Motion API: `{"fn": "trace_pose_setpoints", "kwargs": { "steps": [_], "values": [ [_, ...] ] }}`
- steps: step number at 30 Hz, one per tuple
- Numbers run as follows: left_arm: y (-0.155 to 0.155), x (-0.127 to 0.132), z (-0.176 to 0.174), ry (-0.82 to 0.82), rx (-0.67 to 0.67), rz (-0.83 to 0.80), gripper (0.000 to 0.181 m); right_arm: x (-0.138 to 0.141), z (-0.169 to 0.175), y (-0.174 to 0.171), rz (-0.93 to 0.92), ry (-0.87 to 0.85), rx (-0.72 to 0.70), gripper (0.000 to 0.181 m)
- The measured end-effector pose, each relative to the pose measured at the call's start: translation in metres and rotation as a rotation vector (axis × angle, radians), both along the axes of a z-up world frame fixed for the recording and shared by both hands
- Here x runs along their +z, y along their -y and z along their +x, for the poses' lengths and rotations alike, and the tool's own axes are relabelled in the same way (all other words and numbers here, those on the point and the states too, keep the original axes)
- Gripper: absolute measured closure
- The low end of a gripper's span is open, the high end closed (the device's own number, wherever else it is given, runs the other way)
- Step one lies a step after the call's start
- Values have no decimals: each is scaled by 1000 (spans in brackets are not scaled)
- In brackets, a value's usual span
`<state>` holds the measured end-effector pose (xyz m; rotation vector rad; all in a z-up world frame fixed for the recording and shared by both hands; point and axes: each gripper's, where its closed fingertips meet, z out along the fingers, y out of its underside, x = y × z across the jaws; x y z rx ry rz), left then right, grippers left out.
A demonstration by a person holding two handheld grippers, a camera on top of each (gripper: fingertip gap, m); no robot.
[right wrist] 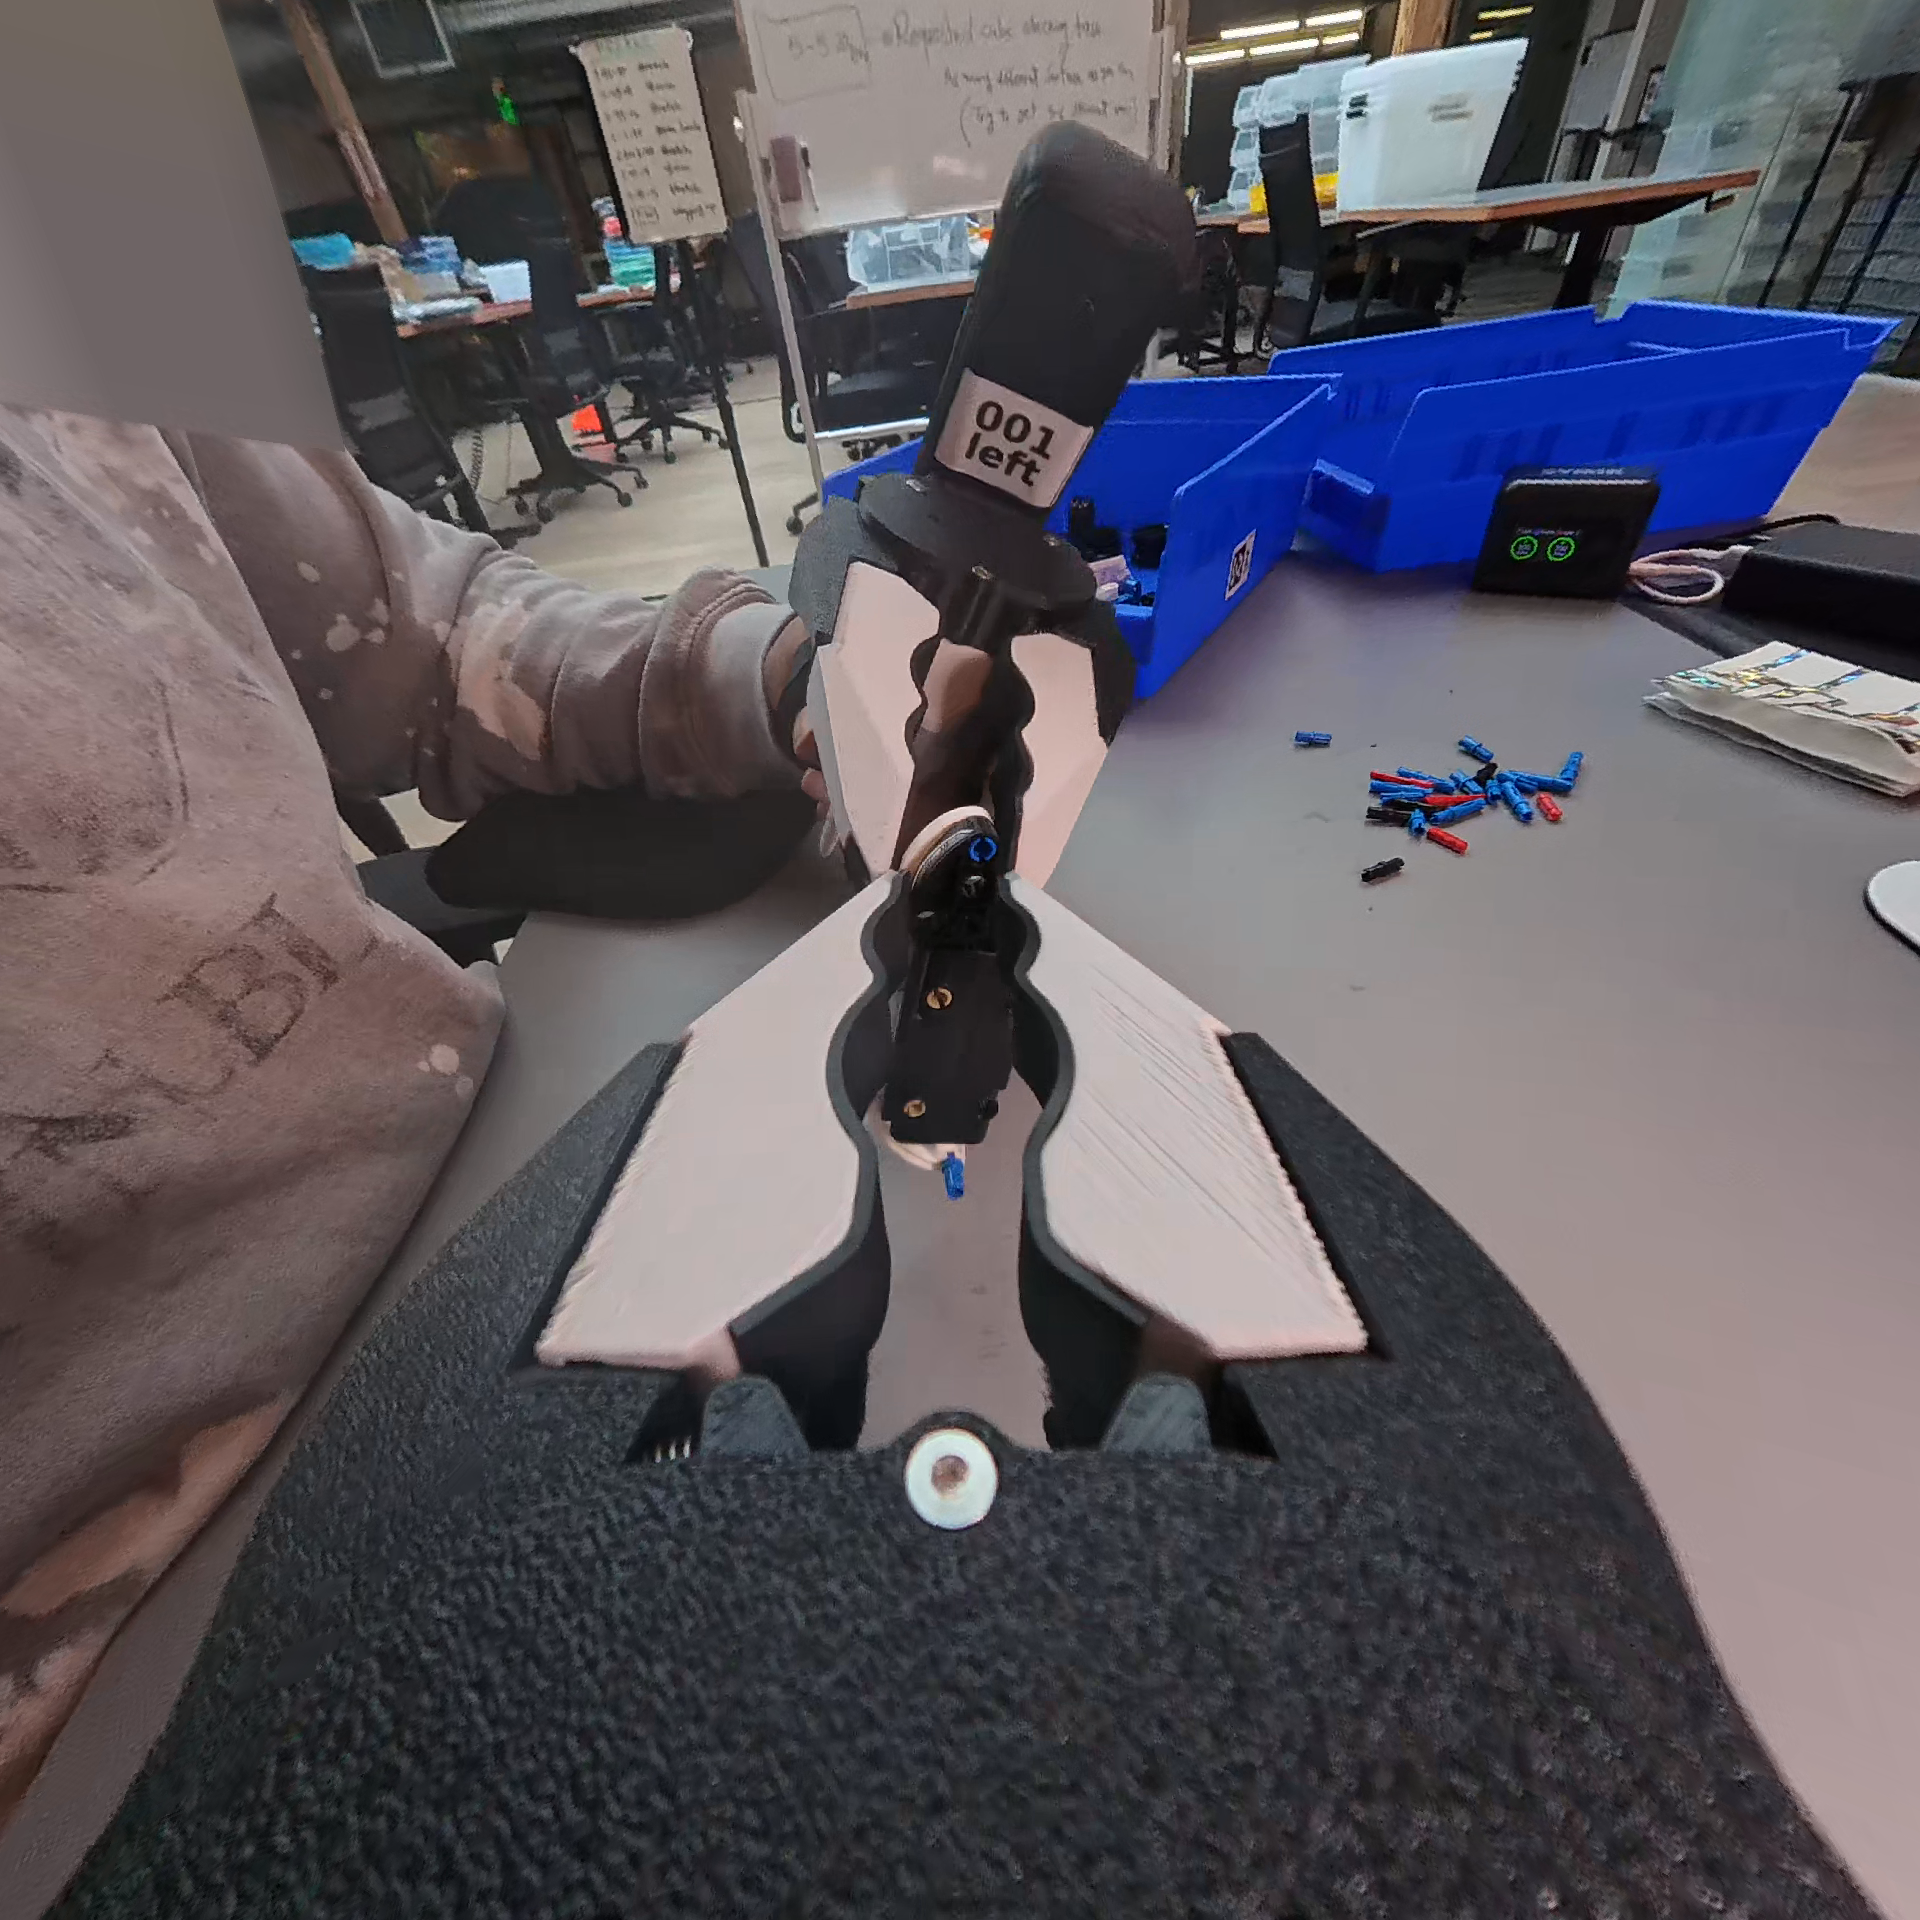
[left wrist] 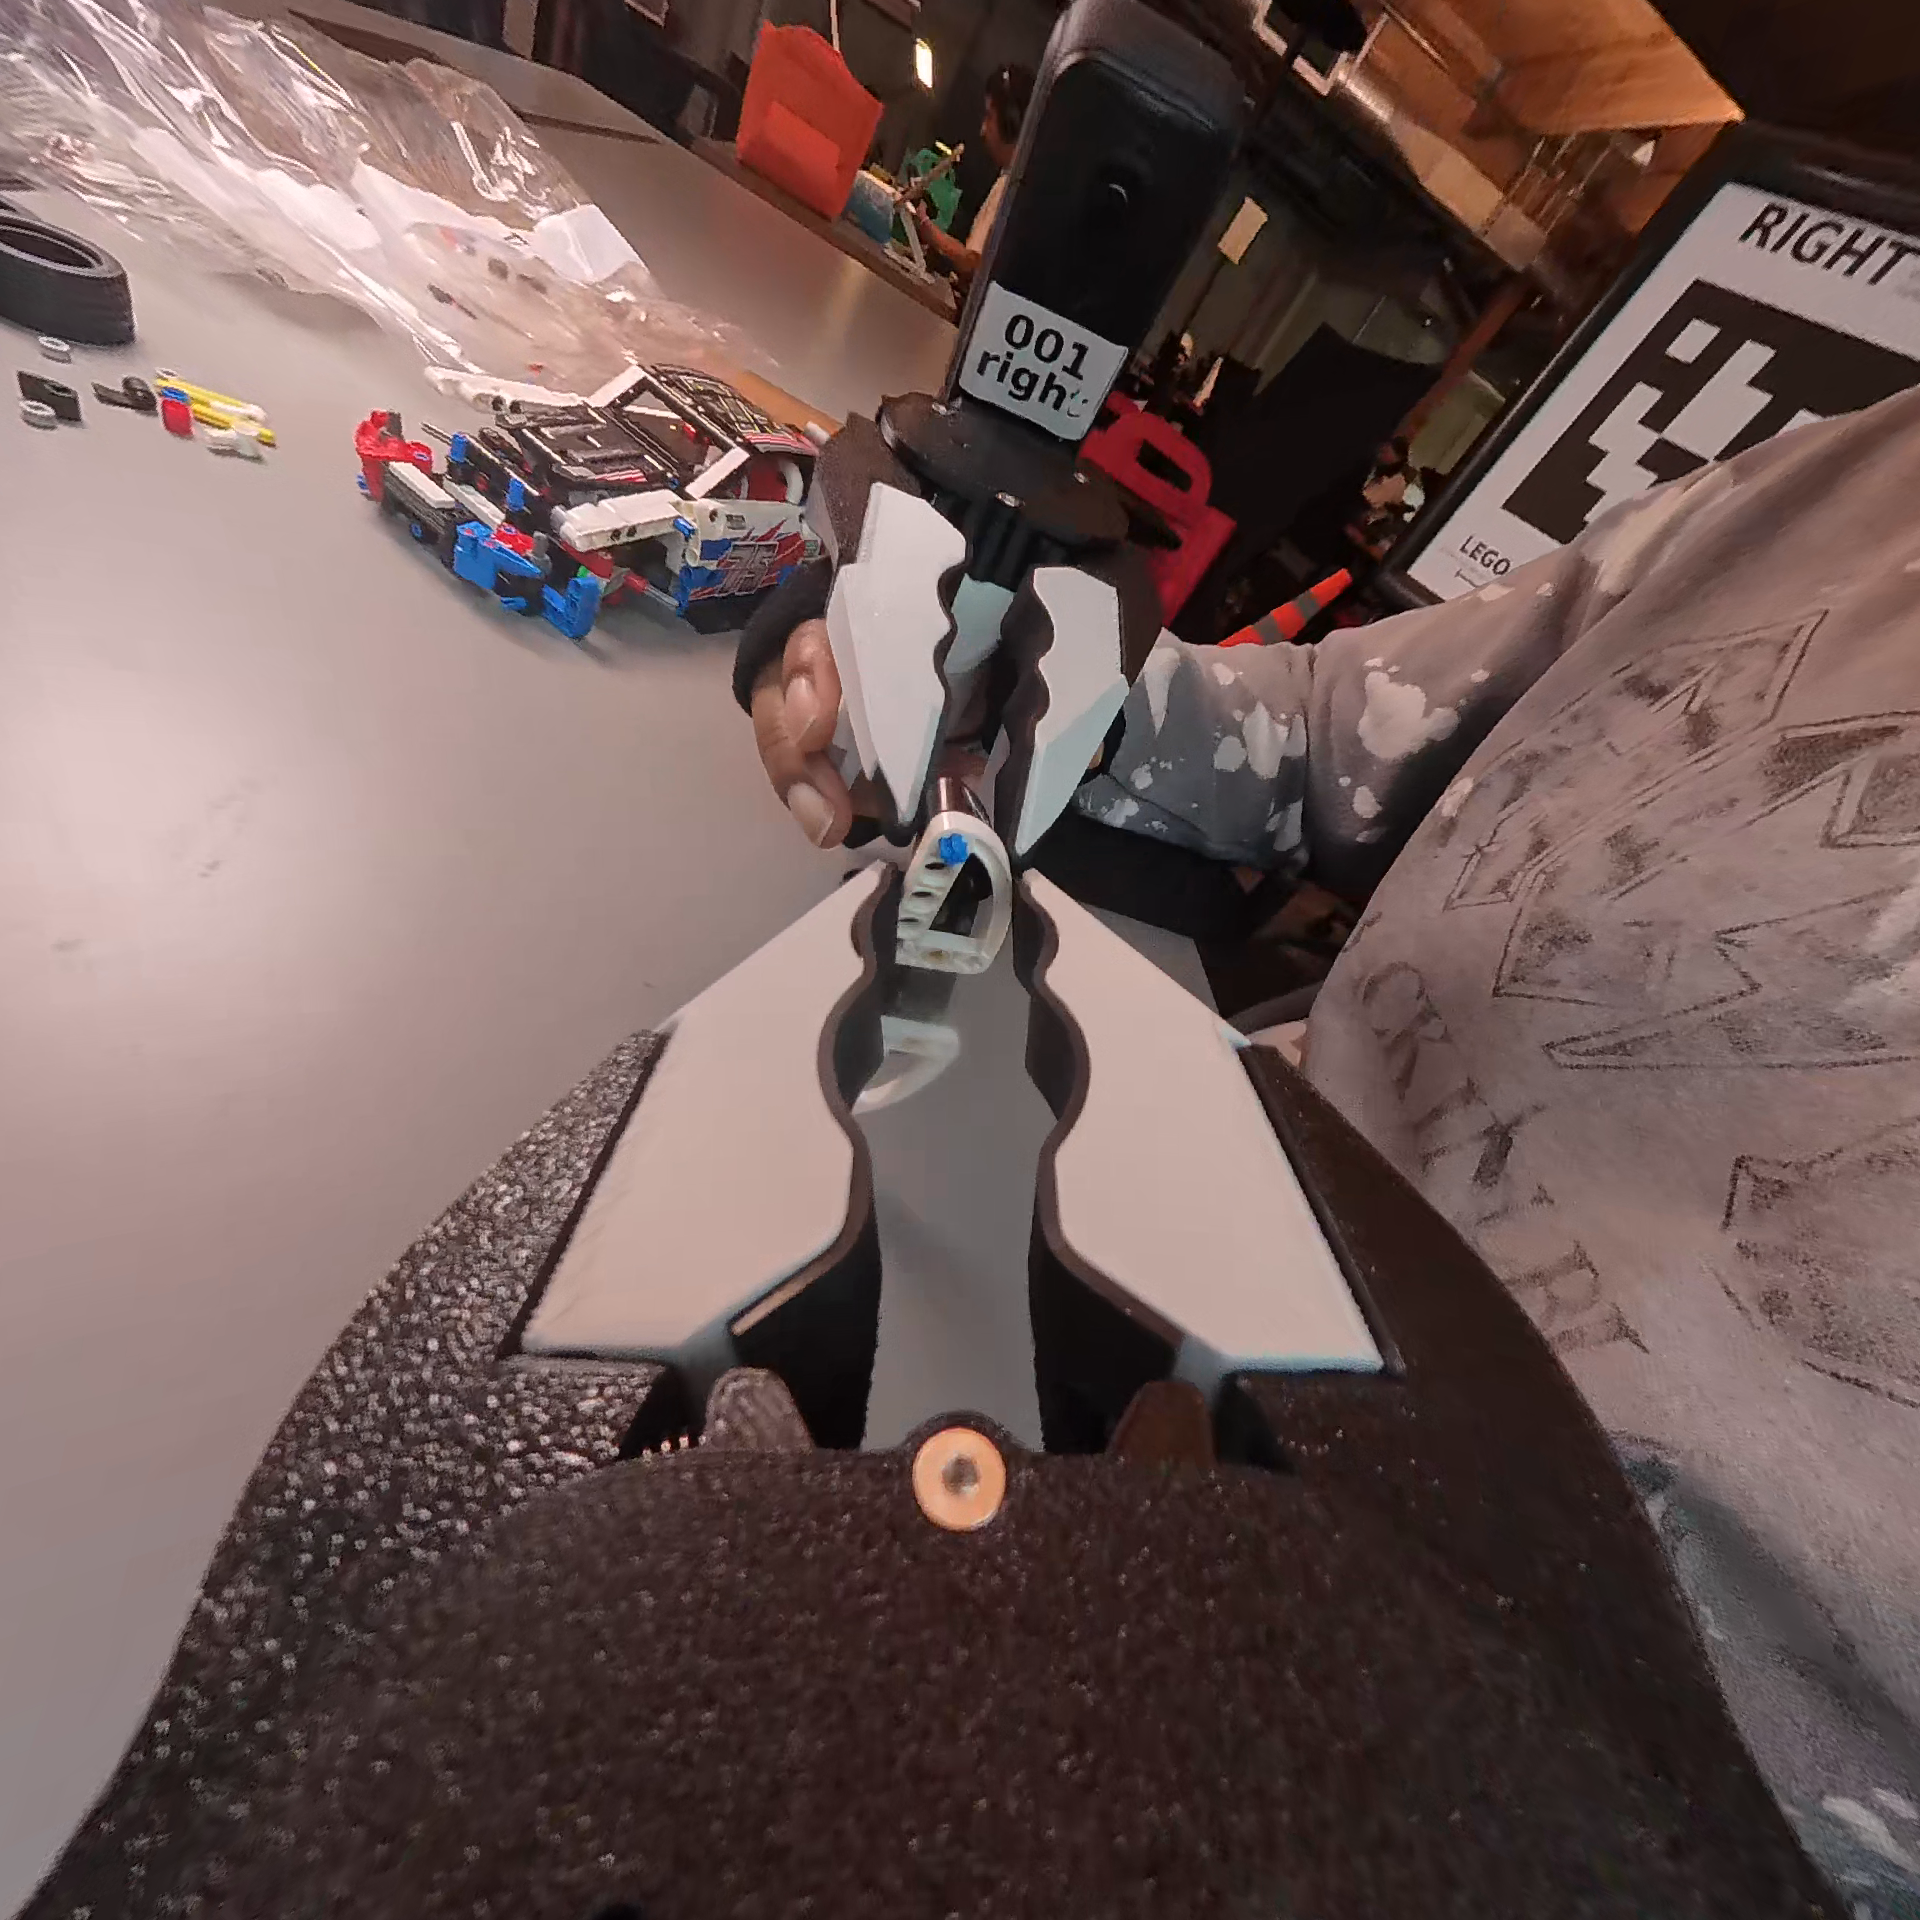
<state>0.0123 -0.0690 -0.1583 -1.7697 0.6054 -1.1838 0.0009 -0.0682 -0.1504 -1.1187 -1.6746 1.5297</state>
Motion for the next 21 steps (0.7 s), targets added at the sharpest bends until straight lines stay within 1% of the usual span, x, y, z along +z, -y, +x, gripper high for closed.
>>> {"fn": "trace_pose_setpoints", "kwargs": {
  "steps": [2,7,12,15,17,19,21],
  "values": [
    [4,-2,2,-39,-14,15,162,-3,1,4,5,15,21,166],
    [9,-2,4,-63,-36,27,162,-3,3,10,-6,27,51,166],
    [14,-9,9,-116,-70,4,162,-9,6,16,15,44,85,167],
    [16,-8,8,-100,-73,7,163,-8,5,18,24,34,88,168],
    [12,-3,5,-71,-49,15,163,-4,5,14,22,26,75,168],
    [10,4,4,-42,-35,24,163,1,6,10,-21,19,80,169],
    [7,6,4,-56,-14,45,163,3,7,9,-32,12,79,169]
  ]
}}
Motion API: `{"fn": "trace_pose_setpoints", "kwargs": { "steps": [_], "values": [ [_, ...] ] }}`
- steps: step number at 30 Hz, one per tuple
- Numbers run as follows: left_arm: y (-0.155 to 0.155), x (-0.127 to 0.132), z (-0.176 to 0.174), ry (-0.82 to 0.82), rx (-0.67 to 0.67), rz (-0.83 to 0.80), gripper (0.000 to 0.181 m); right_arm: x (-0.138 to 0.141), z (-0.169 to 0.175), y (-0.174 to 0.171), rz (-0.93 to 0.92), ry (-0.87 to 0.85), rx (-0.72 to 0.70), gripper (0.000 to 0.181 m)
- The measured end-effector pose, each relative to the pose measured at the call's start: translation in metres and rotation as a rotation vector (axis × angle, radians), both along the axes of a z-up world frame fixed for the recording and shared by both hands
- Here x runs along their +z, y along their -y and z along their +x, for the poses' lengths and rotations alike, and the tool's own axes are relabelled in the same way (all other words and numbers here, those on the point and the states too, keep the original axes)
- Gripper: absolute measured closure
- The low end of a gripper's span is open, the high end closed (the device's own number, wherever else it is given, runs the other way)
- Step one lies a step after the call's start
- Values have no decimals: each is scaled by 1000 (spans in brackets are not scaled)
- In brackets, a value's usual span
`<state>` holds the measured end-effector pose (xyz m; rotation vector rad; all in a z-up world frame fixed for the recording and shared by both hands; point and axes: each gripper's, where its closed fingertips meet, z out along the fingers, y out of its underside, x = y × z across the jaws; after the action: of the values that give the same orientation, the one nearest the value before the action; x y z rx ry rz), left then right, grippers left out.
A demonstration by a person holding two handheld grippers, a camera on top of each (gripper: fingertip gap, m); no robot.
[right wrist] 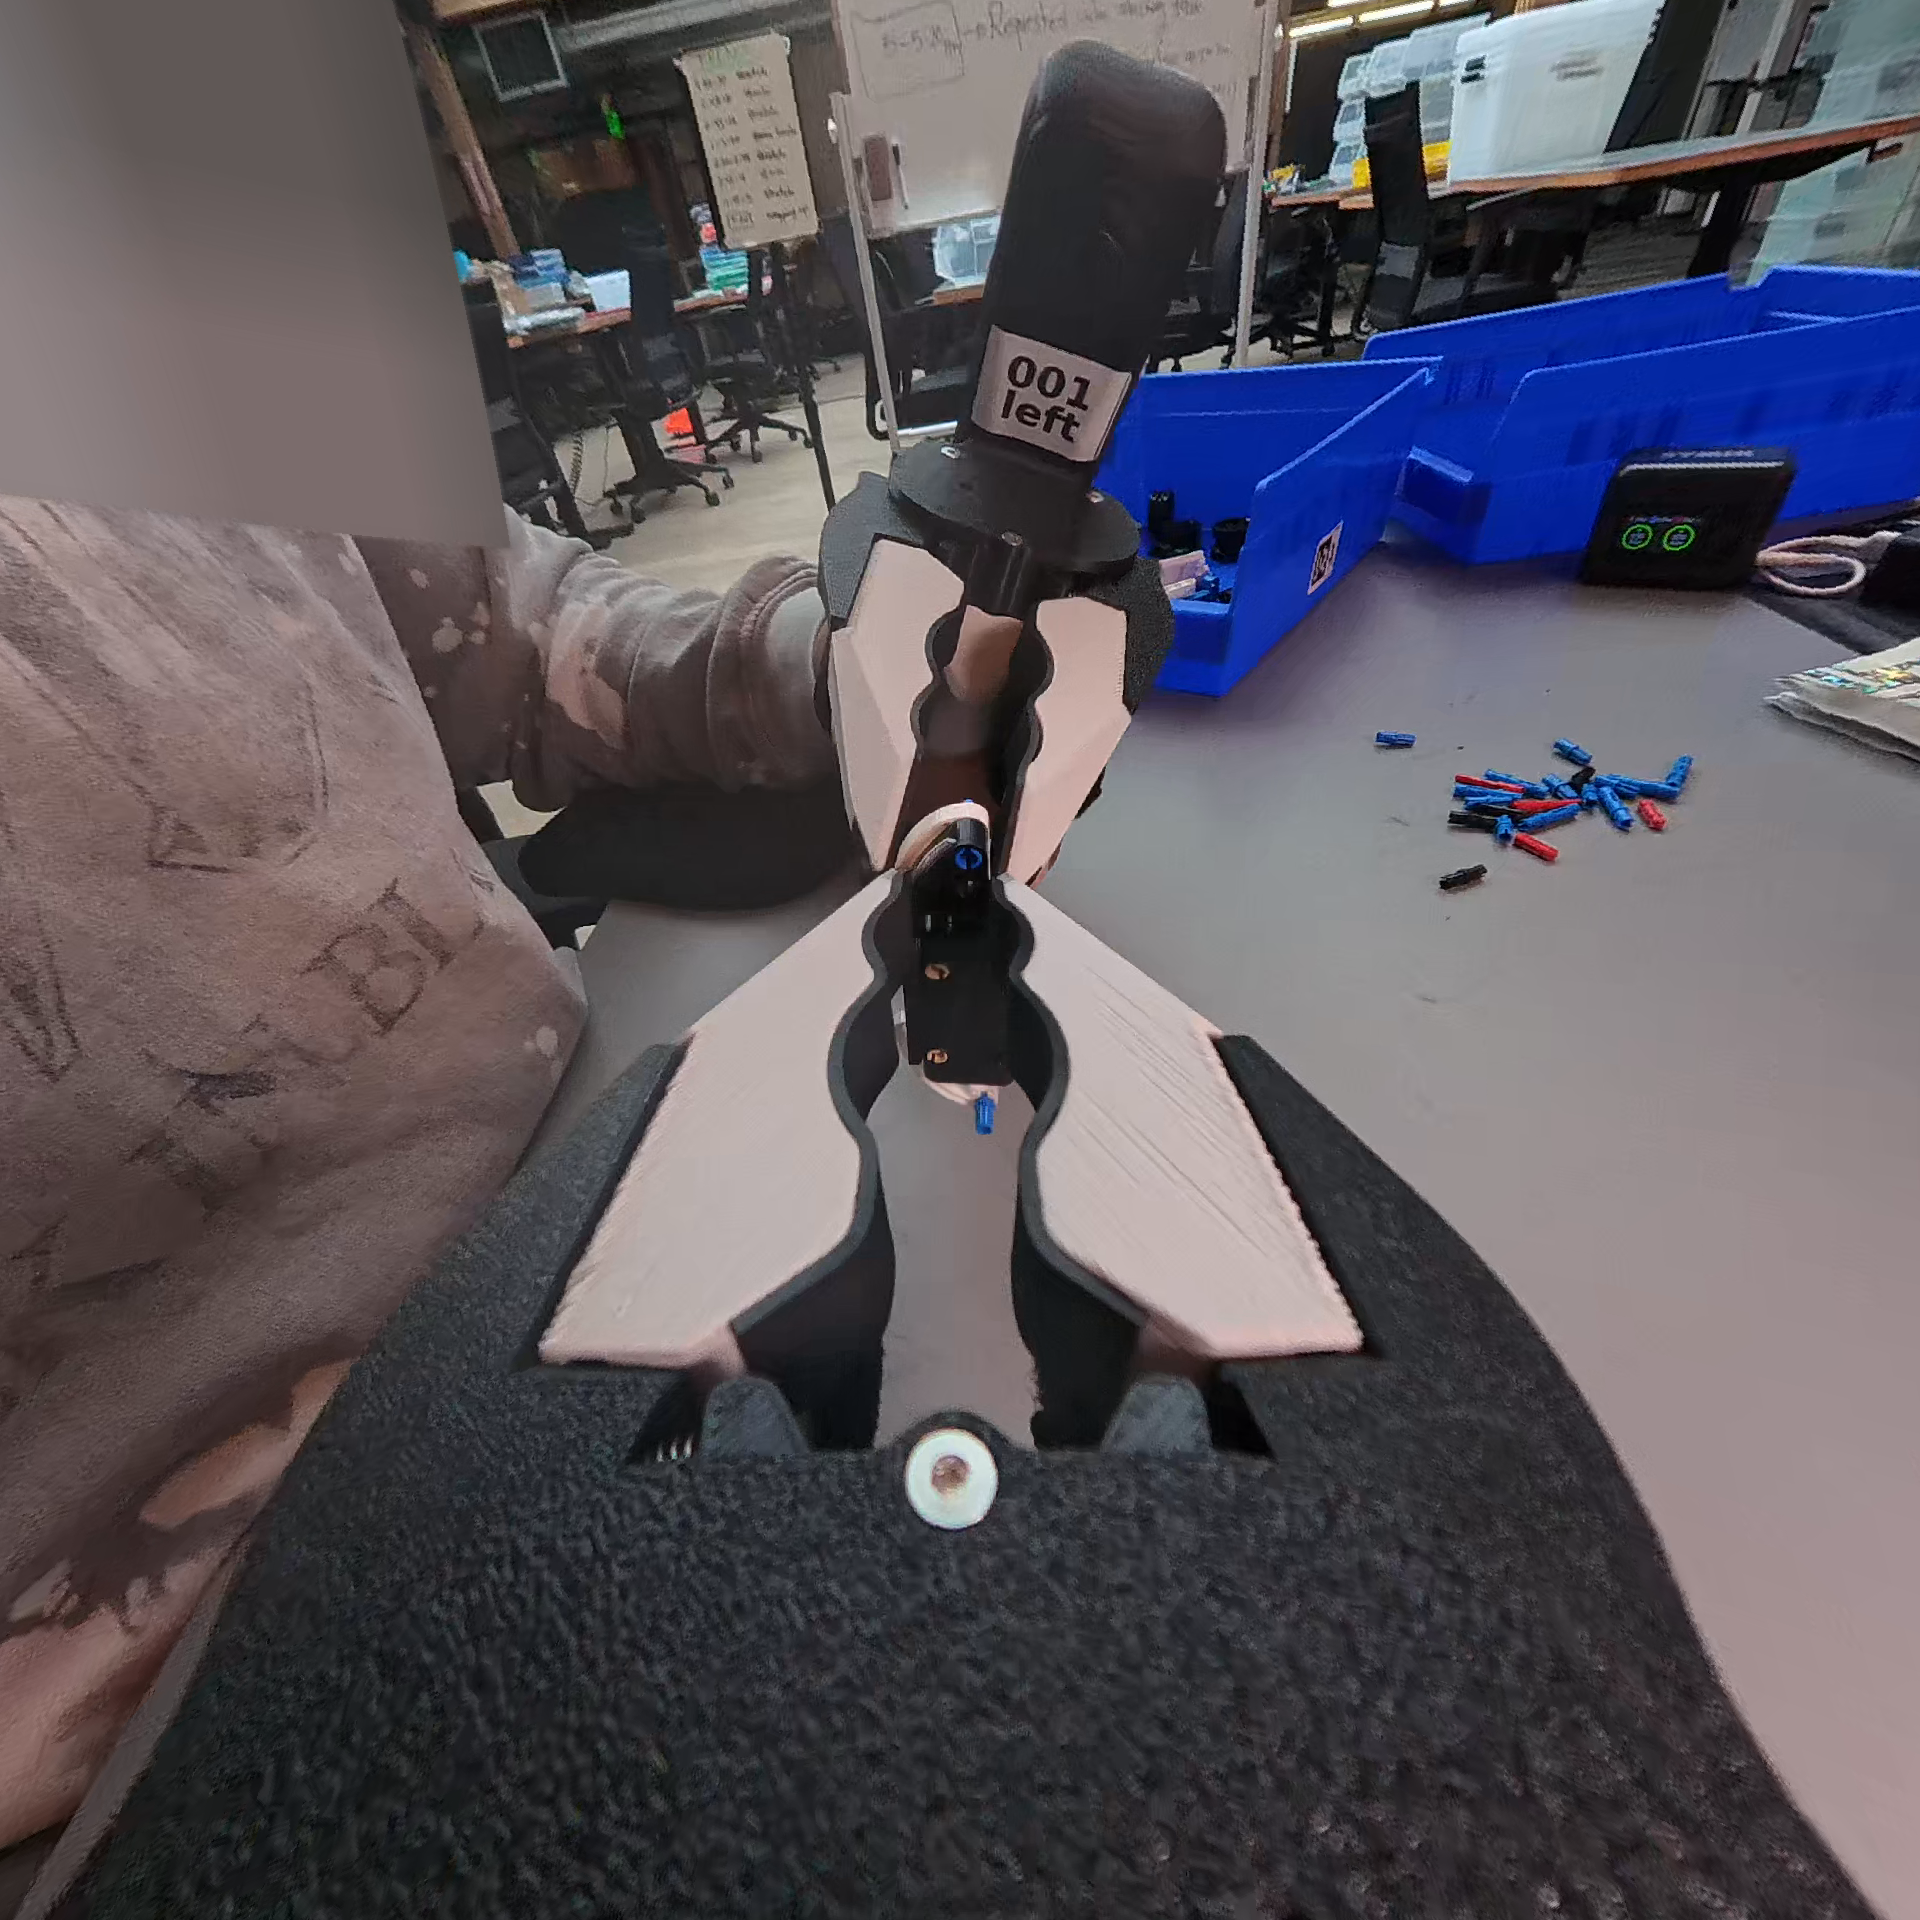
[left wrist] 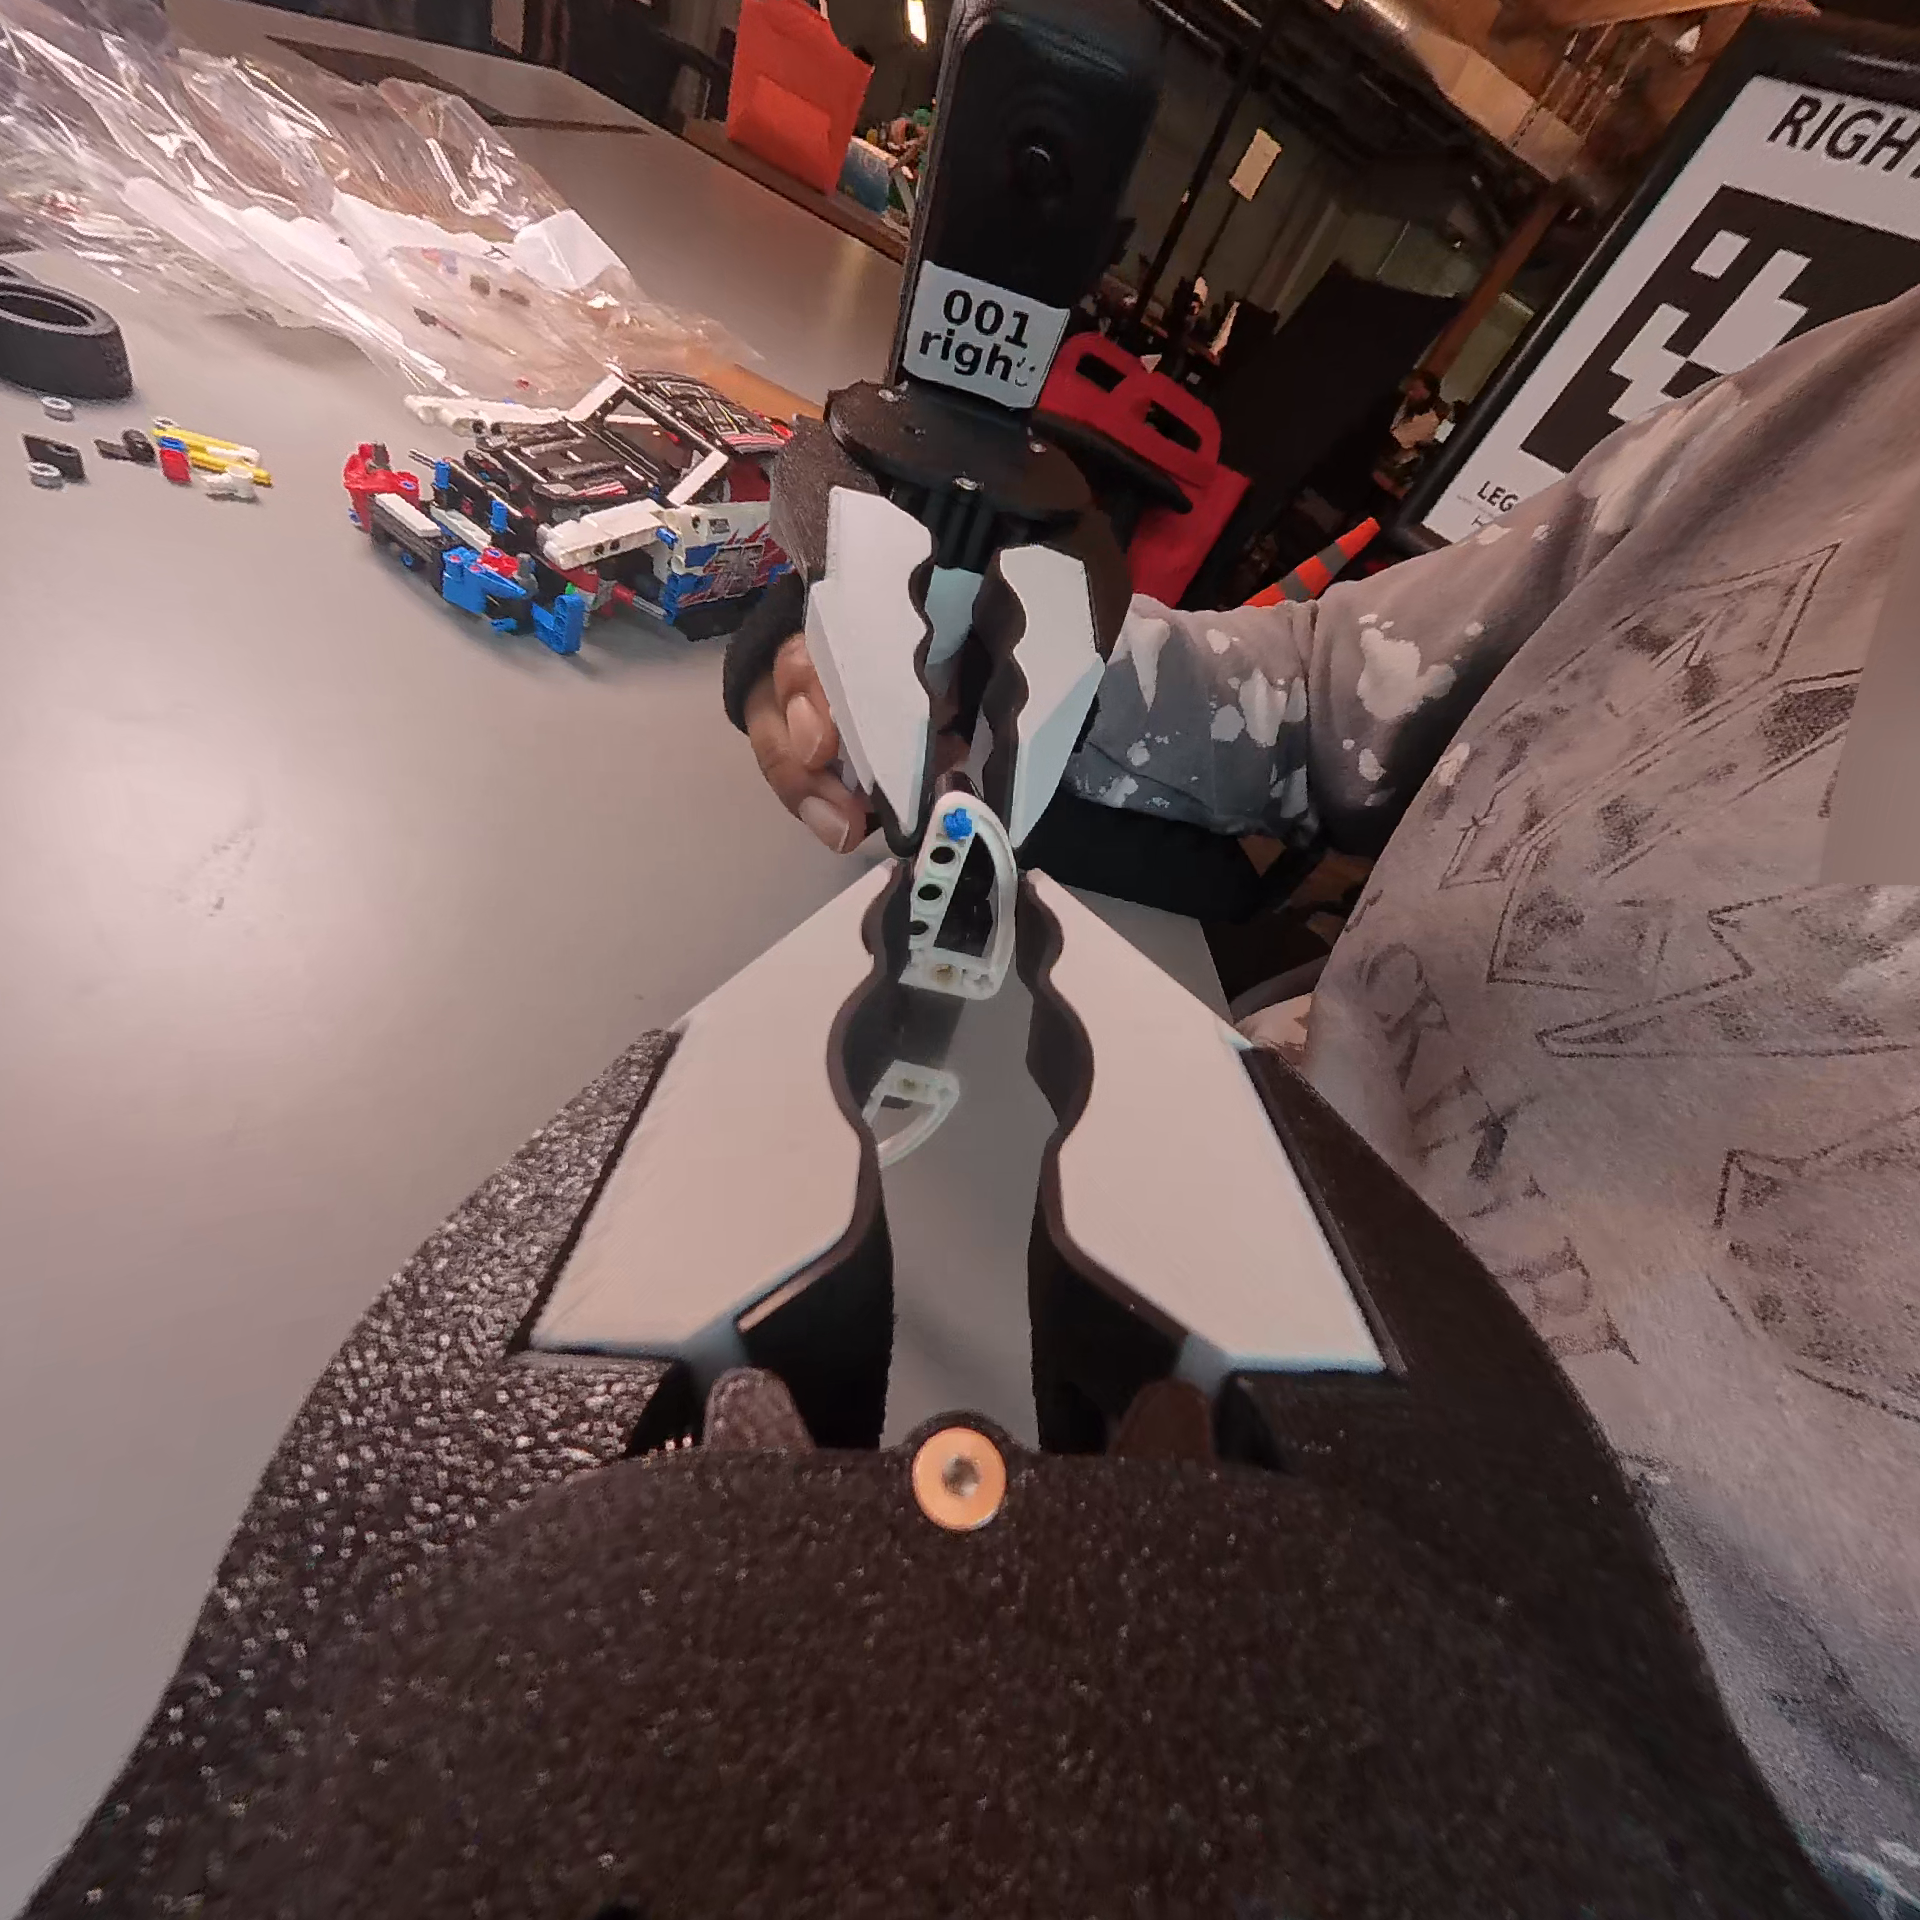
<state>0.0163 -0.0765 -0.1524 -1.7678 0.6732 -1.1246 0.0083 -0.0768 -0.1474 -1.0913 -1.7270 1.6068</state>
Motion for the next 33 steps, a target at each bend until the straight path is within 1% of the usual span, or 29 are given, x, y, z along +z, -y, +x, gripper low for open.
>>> {"fn": "trace_pose_setpoints", "kwargs": {
  "steps": [9,14,19,21,25,28,32,33],
  "values": [
    [-9,27,-5,130,88,86,166,21,-1,-9,-112,-83,-33,169],
    [-7,20,-7,89,80,100,165,14,-5,-7,-156,-44,-37,168],
    [-2,18,-3,66,49,109,165,18,-1,-3,-171,-53,-8,167],
    [-1,19,-2,64,40,111,164,17,0,-1,-148,-46,-2,168],
    [2,25,1,73,36,125,165,22,2,1,-137,-73,8,169],
    [1,39,-2,139,74,160,166,32,2,1,-169,-111,6,170],
    [-3,41,-6,147,111,181,167,30,0,-4,-225,-111,0,171],
    [-3,55,-15,224,148,227,181,26,-2,-7,-218,-90,-15,171]
  ]
}}
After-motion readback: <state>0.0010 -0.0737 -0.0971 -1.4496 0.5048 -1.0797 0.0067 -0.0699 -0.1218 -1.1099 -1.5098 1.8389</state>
